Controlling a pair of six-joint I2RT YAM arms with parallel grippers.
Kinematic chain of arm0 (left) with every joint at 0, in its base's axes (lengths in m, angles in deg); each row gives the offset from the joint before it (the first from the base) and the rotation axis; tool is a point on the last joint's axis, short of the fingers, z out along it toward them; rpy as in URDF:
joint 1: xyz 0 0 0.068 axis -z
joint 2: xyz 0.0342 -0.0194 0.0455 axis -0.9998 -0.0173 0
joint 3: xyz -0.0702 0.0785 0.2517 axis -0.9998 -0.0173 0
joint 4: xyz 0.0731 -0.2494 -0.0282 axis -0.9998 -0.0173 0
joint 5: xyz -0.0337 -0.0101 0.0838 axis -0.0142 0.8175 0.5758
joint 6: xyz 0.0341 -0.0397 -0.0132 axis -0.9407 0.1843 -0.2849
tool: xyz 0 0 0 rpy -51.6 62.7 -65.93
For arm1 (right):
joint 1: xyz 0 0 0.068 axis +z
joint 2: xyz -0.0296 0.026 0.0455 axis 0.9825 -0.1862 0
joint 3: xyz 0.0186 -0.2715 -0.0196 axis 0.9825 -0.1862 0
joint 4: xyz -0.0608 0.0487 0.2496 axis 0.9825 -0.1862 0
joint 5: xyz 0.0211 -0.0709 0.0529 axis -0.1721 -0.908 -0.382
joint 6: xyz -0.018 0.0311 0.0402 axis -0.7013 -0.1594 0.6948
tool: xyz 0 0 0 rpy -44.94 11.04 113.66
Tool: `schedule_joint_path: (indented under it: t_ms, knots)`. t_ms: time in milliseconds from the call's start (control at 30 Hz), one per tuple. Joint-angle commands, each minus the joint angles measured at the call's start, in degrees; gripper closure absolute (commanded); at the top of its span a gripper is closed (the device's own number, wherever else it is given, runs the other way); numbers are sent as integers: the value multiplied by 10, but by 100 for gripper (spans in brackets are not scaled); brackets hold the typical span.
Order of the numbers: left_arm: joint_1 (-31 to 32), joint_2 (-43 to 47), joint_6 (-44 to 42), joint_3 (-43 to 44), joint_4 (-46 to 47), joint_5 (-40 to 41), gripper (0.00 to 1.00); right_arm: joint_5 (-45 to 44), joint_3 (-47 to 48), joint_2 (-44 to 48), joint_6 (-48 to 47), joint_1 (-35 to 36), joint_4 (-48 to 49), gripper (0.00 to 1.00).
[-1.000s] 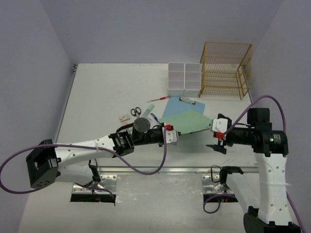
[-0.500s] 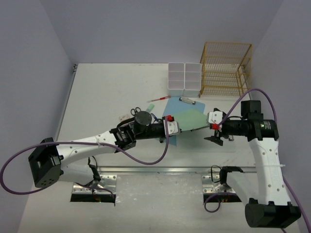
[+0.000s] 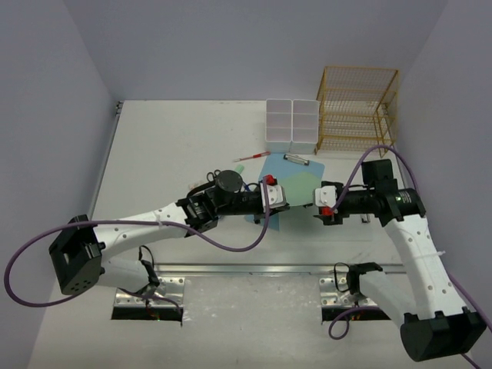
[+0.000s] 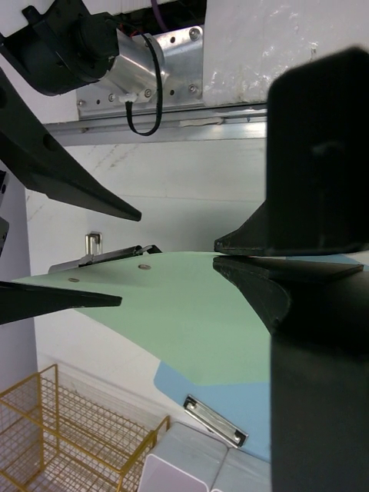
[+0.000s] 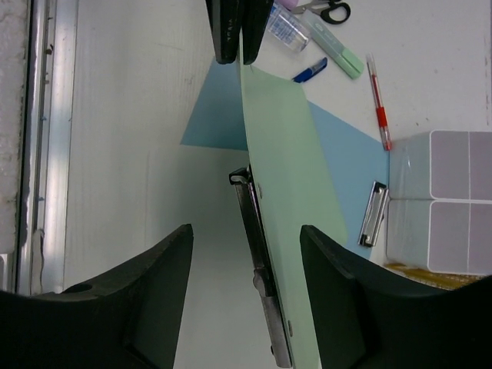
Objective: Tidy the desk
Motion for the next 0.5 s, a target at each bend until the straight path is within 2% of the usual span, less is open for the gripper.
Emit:
schedule_joint_path:
  t_ms: [0,200,267,333,367,467]
  knots:
    - [-10,0,27,26,7,-24,100,-31,-8,-12,-27,10,40,48]
    - [-15,1,35,29,7,-28,100,-66,-19,-22,-33,10,56,65]
    - [-15,2,39,32,4,-26,100,-76,-24,-19,-33,10,67,77]
    - [-16,2,49,40,-1,-20,99,-82,-23,-15,-32,10,77,94]
    - [-16,3,53,44,-6,-18,90,-84,-19,-14,-28,10,84,99]
    - [-17,16,68,55,-16,-6,52,-86,5,-8,-23,10,80,100]
